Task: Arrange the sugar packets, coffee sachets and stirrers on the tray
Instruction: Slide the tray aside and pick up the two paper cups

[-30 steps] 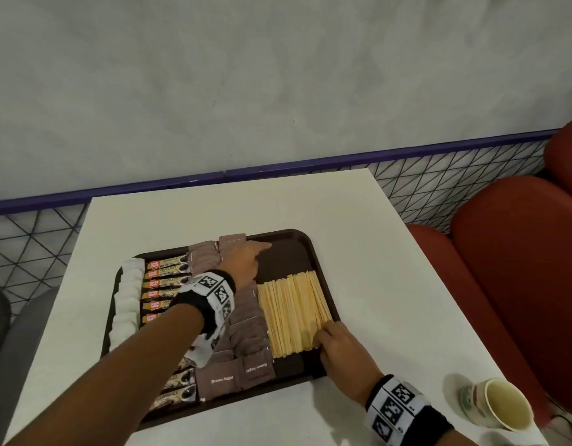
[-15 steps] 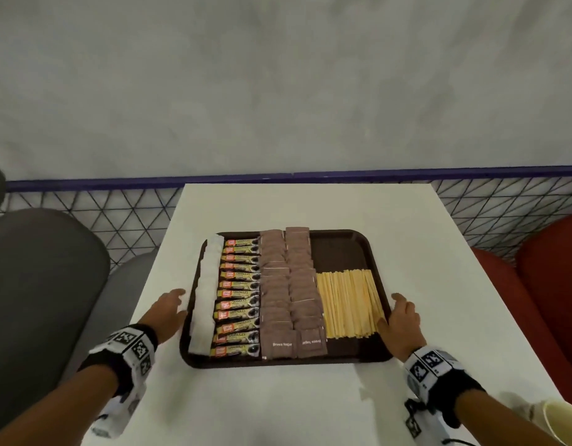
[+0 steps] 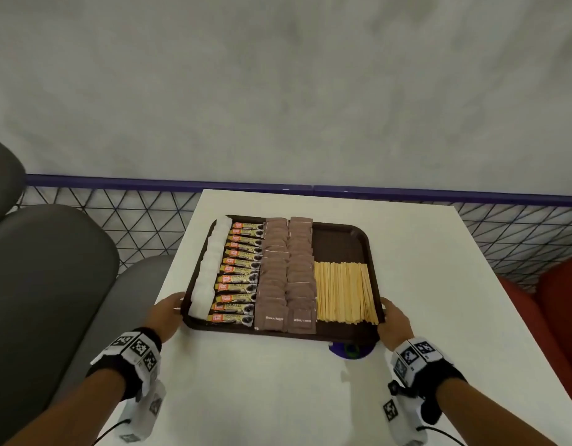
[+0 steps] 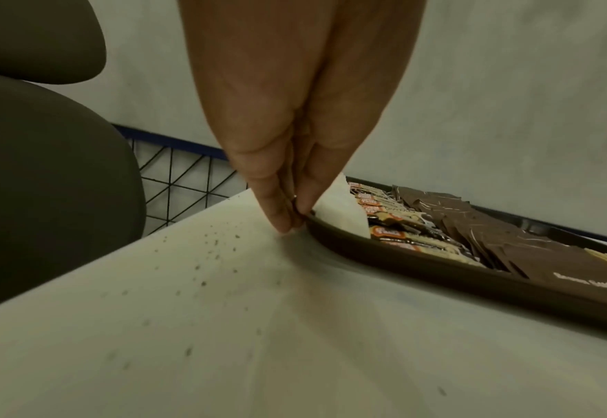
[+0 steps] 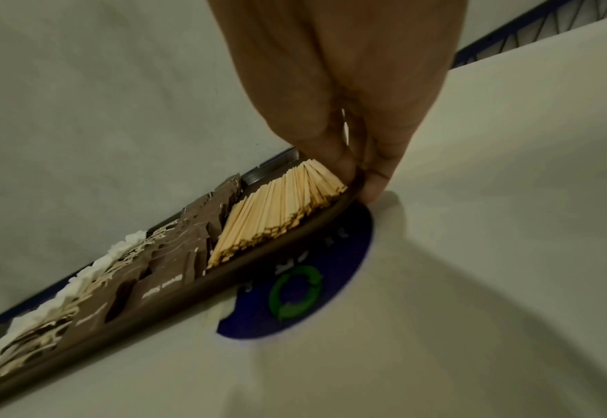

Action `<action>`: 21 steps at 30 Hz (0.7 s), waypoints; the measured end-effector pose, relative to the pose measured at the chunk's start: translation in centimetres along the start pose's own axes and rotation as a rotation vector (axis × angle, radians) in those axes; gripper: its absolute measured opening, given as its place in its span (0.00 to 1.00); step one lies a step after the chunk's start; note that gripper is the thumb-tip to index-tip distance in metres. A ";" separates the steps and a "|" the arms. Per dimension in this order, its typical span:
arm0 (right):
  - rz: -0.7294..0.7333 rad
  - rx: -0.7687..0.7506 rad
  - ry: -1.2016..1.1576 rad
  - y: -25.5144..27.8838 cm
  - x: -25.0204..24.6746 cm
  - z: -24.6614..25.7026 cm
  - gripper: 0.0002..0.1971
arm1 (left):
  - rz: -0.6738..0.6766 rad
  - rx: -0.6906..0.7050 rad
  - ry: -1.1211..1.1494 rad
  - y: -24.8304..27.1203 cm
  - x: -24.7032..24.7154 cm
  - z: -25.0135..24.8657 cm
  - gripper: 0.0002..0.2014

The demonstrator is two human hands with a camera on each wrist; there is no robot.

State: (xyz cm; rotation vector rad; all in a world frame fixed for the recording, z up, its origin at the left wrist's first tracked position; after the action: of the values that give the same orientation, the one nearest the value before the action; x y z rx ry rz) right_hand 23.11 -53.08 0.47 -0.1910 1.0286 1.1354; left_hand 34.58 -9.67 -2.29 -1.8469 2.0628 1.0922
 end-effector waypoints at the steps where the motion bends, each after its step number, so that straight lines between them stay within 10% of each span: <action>1: -0.010 -0.007 0.004 -0.5 0.3 0.8 0.25 | -0.004 0.019 -0.004 -0.7 -0.1 -0.3 0.16; 21: -0.008 -0.012 0.043 -4.7 1.3 6.2 0.24 | -0.076 -0.022 -0.301 -7.0 -2.1 -0.3 0.25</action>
State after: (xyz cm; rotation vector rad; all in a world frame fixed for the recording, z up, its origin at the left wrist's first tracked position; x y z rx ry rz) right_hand 30.55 -50.62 1.29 -0.2298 1.0582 1.1345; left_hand 41.59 -7.94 -3.74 -1.6365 1.8038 1.2867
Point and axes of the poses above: each hand's wrist, its own y-axis away from the middle knuckle, its own x-axis out of the palm, z = x × y, the point moved 6 cm from there along -y, towards the middle knuckle
